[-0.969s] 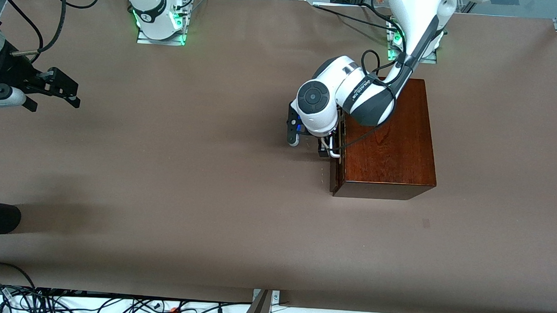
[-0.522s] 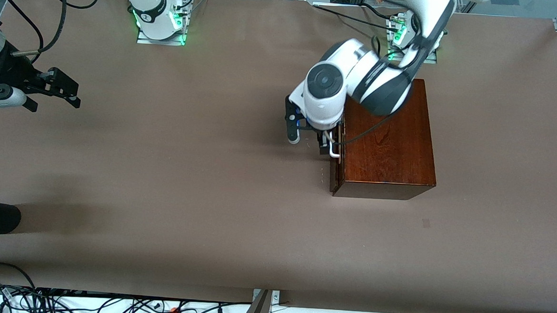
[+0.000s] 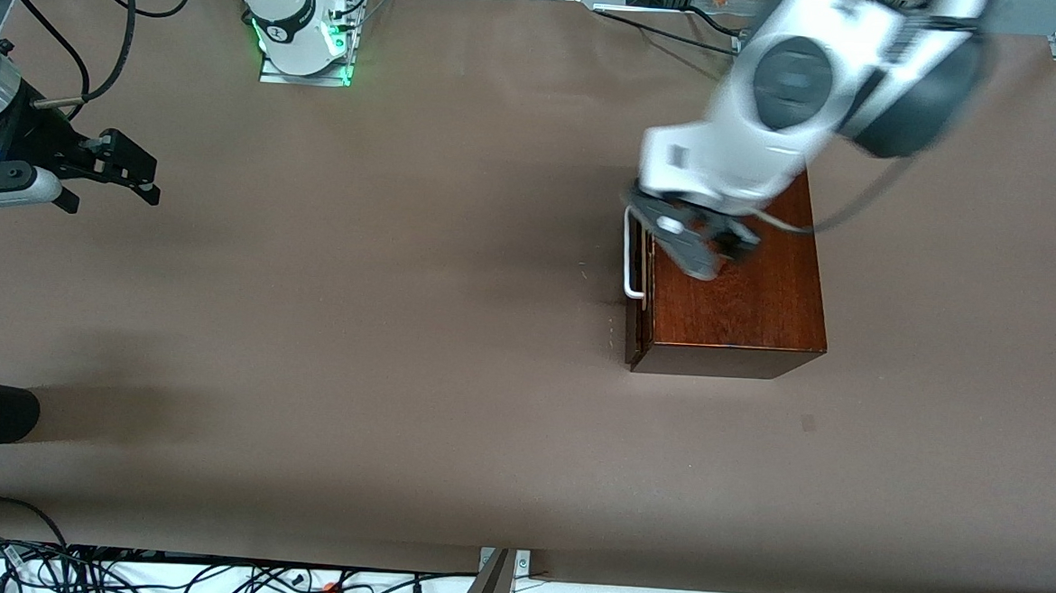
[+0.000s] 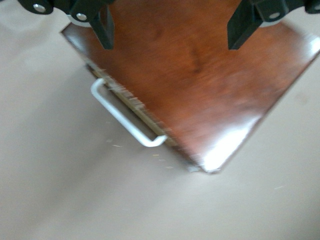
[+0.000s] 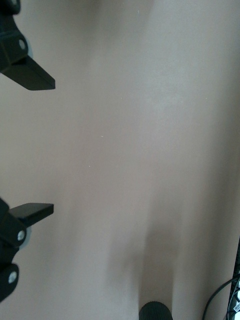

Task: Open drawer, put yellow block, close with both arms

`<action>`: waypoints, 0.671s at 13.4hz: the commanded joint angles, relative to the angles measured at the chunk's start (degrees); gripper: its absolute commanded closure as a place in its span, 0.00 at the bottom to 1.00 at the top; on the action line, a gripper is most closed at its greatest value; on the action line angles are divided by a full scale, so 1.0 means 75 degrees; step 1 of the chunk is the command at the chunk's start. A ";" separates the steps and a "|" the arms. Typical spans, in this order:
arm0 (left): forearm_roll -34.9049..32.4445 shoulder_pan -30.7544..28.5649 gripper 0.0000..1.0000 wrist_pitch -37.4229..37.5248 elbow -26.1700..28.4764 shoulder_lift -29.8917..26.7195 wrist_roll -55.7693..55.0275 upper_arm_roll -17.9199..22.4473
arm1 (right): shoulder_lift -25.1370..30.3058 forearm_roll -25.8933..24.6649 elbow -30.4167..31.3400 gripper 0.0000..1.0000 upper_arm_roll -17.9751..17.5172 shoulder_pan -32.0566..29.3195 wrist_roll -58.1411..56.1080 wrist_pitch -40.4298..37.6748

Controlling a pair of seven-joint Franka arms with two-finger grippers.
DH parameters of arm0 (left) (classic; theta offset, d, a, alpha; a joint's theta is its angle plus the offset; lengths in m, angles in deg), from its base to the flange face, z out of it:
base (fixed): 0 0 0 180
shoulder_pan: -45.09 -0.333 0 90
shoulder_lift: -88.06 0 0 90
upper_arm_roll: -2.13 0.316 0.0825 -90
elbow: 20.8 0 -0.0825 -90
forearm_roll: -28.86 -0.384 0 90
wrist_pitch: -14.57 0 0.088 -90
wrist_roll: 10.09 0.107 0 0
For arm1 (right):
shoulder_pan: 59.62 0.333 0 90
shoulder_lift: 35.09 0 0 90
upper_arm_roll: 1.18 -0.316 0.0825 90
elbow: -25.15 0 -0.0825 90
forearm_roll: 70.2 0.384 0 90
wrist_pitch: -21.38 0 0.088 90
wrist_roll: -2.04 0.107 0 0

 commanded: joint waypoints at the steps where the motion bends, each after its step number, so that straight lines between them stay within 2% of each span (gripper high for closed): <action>1: 0.0080 -0.0957 0.00 0.0393 -0.0421 -0.0154 -0.0457 -0.0036 | -0.0037 0.0017 -0.0160 0.00 -0.0002 0.0022 0.0019 -0.0120; 3: 0.0080 -0.1053 0.00 0.0382 -0.0363 -0.0599 -0.1415 0.0466 | -0.0037 0.0017 -0.0160 0.00 -0.0002 0.0022 0.0031 -0.0109; 5: 0.0092 -0.1205 0.00 0.0278 -0.0001 -0.0997 -0.2622 0.0783 | -0.0037 0.0017 -0.0160 0.00 -0.0002 0.0022 0.0019 -0.0120; 6: 0.0127 -0.1403 0.00 -0.0117 0.0372 -0.1300 -0.2999 0.0797 | -0.0037 0.0017 -0.0160 0.00 -0.0002 0.0022 0.0019 -0.0120; 9: 0.0127 -0.2211 0.00 -0.1373 0.2304 -0.2612 -0.3132 0.0576 | -0.0037 0.0017 -0.0160 0.00 0.0010 0.0010 0.0019 -0.0120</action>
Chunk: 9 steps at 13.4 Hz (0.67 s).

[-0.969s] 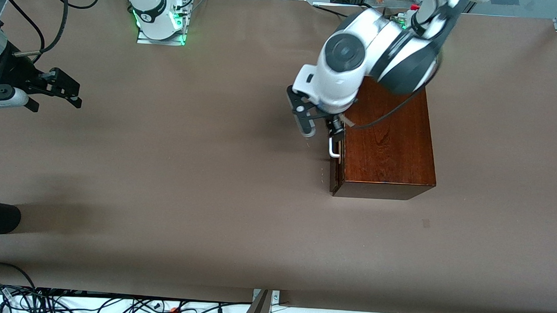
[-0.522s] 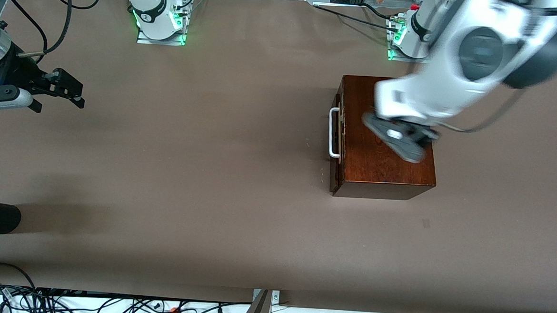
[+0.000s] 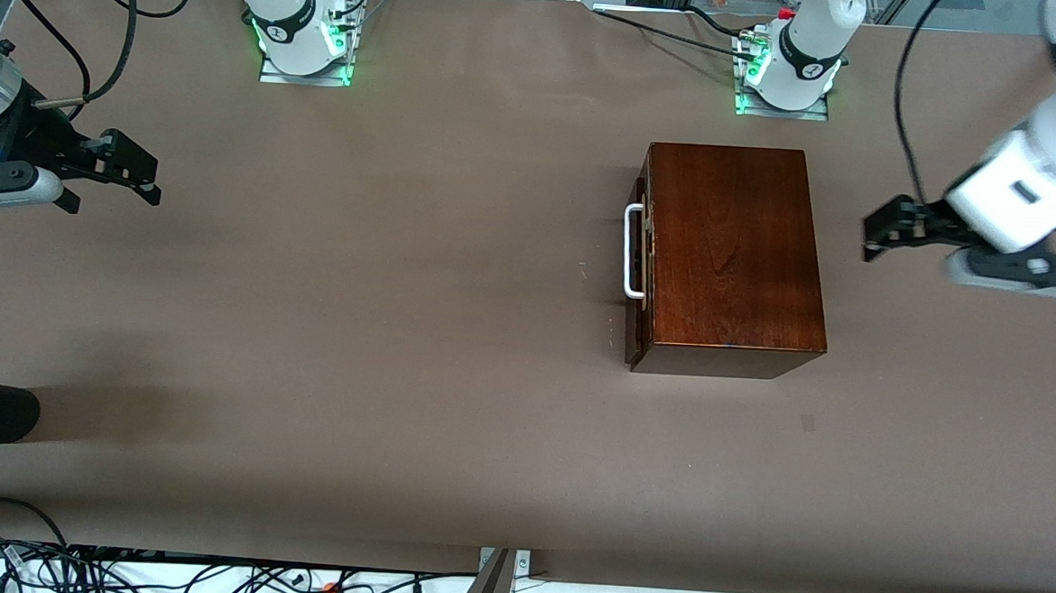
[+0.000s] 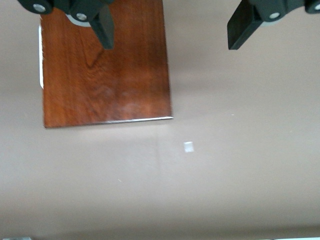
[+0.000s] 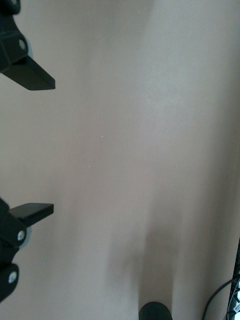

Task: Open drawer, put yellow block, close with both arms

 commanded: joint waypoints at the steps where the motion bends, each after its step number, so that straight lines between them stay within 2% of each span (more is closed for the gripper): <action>1: 0.0073 -0.0812 0.00 -0.0738 0.1736 -0.1209 -0.0173 -0.0556 | -0.0034 0.0017 -0.0159 0.00 0.0010 0.0002 0.0019 -0.0120; 2: 0.0072 -0.1082 0.00 -0.0715 0.1795 -0.1233 -0.0126 -0.0710 | -0.0034 0.0029 -0.0159 0.00 0.0010 0.0002 0.0008 -0.0120; 6: 0.0049 -0.1096 0.00 -0.0165 0.1609 -0.1046 -0.0102 -0.0746 | -0.0034 0.0029 -0.0159 0.00 0.0010 0.0002 0.0008 -0.0109; 9: 0.0049 -0.1073 0.00 -0.0152 0.1526 -0.0975 -0.0091 -0.0758 | -0.0034 0.0029 -0.0159 0.00 0.0021 0.0002 0.0008 -0.0109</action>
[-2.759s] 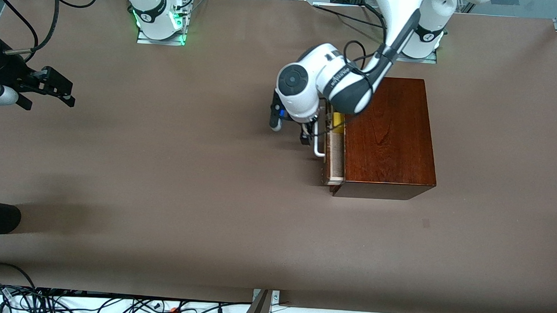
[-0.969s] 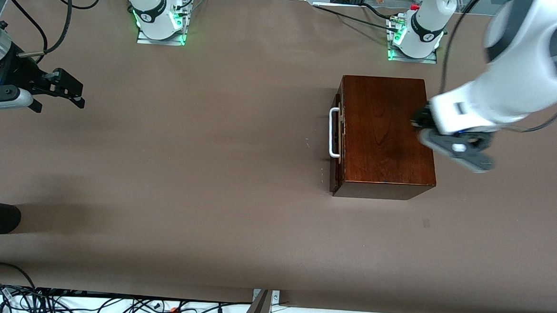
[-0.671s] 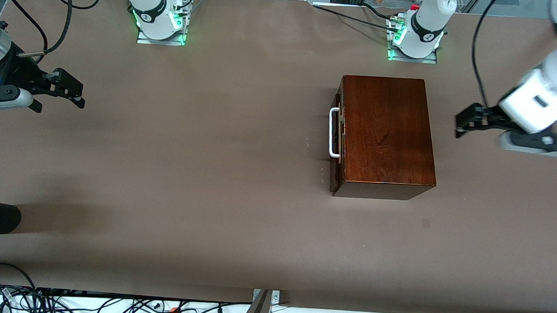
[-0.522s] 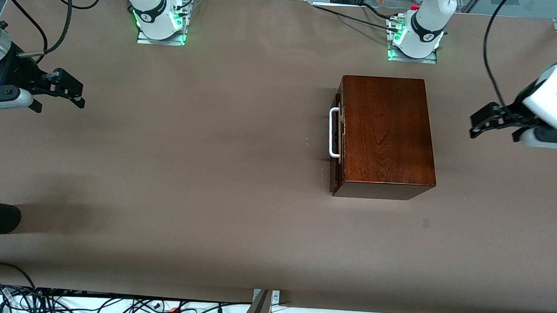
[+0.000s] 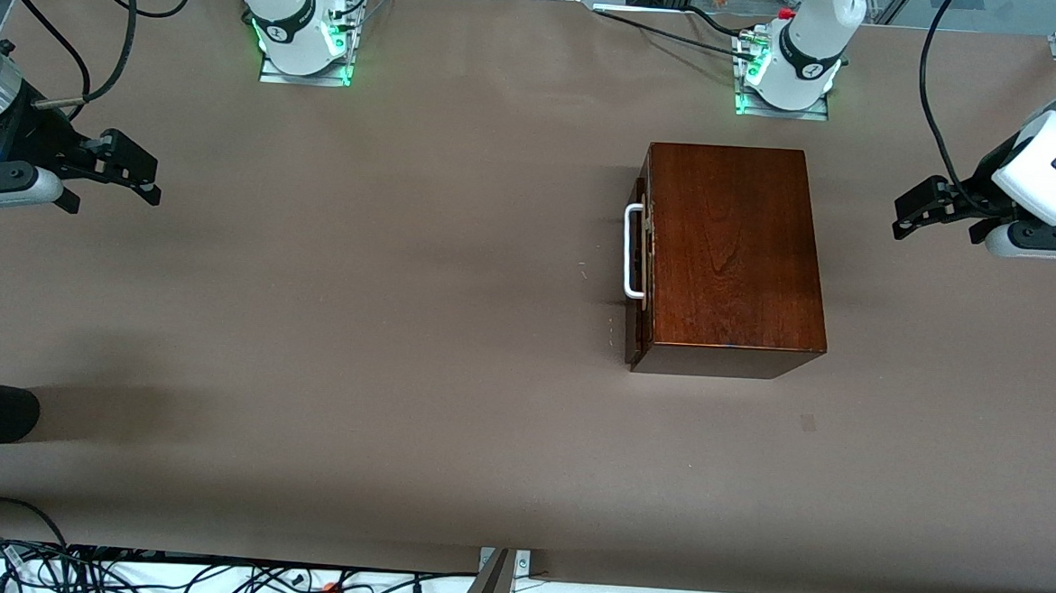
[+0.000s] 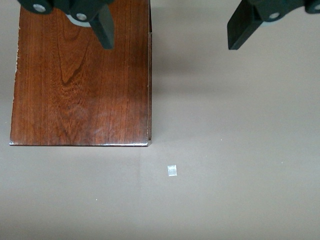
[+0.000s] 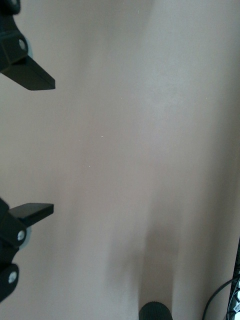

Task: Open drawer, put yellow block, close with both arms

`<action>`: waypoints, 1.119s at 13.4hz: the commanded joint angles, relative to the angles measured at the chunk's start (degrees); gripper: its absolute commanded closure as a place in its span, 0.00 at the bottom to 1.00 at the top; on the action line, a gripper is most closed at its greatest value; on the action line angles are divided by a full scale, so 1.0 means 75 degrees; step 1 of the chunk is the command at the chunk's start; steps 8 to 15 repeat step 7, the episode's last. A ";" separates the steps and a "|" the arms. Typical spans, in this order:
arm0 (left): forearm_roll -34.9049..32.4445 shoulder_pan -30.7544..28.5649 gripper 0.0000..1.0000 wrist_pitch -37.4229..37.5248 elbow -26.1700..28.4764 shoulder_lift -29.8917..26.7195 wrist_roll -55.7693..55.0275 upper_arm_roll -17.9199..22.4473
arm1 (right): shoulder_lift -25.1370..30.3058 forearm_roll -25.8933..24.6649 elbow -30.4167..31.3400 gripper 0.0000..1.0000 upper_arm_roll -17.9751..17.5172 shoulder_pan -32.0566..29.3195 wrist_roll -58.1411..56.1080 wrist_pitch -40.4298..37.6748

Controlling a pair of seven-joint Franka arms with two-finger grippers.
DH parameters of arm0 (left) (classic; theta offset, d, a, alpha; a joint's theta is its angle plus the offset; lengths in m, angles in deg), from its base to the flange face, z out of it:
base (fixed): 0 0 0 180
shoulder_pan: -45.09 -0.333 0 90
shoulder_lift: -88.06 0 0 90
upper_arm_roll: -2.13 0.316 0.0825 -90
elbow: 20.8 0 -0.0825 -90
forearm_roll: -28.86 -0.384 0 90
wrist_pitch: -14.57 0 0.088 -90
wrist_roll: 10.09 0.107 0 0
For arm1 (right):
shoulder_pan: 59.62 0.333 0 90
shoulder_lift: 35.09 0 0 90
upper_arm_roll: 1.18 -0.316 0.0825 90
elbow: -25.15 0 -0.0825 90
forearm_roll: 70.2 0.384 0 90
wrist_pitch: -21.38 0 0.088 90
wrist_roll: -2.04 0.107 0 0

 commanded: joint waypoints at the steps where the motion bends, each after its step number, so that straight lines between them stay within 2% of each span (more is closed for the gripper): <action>1: 0.0048 -0.0085 0.00 0.0118 -0.0057 -0.0005 -0.0060 -0.0103 | -0.0034 0.0018 -0.0158 0.00 0.0016 -0.0009 -0.0004 -0.0120; 15: 0.0037 -0.0050 0.00 0.0153 -0.0173 0.0089 -0.0084 -0.0126 | -0.0034 0.0018 -0.0158 0.00 0.0028 -0.0021 -0.0004 -0.0120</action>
